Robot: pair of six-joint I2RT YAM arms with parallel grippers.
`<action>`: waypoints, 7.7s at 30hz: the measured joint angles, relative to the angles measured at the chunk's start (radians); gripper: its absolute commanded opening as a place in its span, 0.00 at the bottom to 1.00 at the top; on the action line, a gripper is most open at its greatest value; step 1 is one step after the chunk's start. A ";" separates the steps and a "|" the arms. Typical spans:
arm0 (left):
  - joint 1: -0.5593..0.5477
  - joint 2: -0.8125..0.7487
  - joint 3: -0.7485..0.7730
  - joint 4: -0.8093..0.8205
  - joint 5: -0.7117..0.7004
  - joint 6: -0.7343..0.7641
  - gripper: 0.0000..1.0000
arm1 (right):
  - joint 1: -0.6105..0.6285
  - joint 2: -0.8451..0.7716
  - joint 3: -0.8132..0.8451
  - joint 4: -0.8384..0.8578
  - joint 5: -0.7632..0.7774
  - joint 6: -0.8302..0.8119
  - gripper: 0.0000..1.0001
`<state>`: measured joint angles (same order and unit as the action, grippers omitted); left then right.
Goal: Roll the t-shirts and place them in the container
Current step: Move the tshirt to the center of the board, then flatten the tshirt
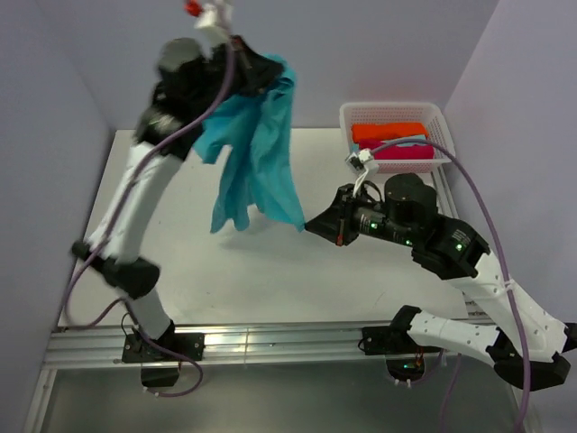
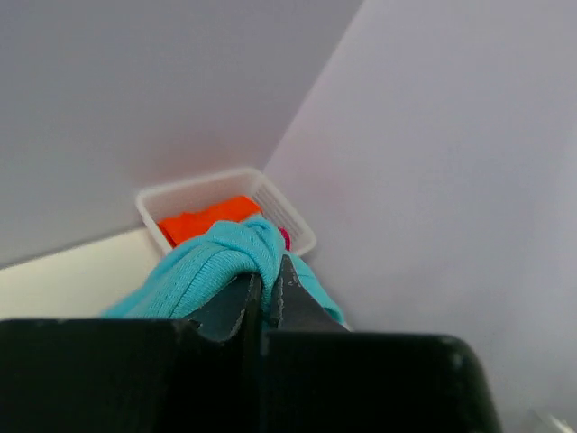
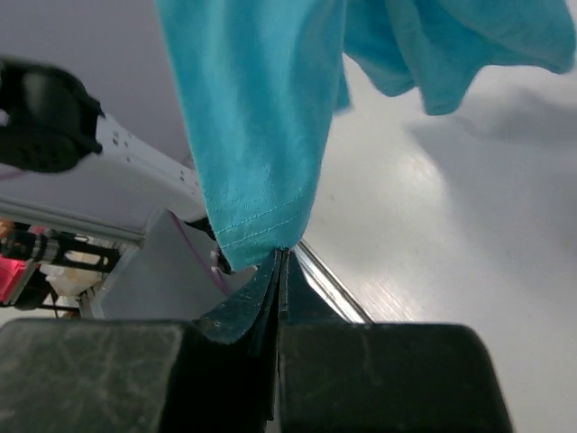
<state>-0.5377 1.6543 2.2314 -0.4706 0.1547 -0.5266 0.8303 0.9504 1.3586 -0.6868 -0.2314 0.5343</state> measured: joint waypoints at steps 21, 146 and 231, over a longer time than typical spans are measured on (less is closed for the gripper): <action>-0.003 0.415 -0.314 0.045 0.343 -0.097 0.85 | -0.095 -0.023 -0.414 -0.043 -0.043 0.105 0.33; 0.243 -0.172 -1.328 -0.176 0.005 0.051 0.93 | -0.477 0.650 0.021 -0.085 0.048 -0.109 0.50; 0.261 -0.039 -1.186 -0.206 0.028 0.070 0.86 | -0.557 0.798 -0.180 0.084 0.023 -0.211 0.48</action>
<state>-0.2764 1.6150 1.0451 -0.6762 0.1829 -0.4568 0.2737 1.7485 1.1786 -0.6029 -0.2089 0.3237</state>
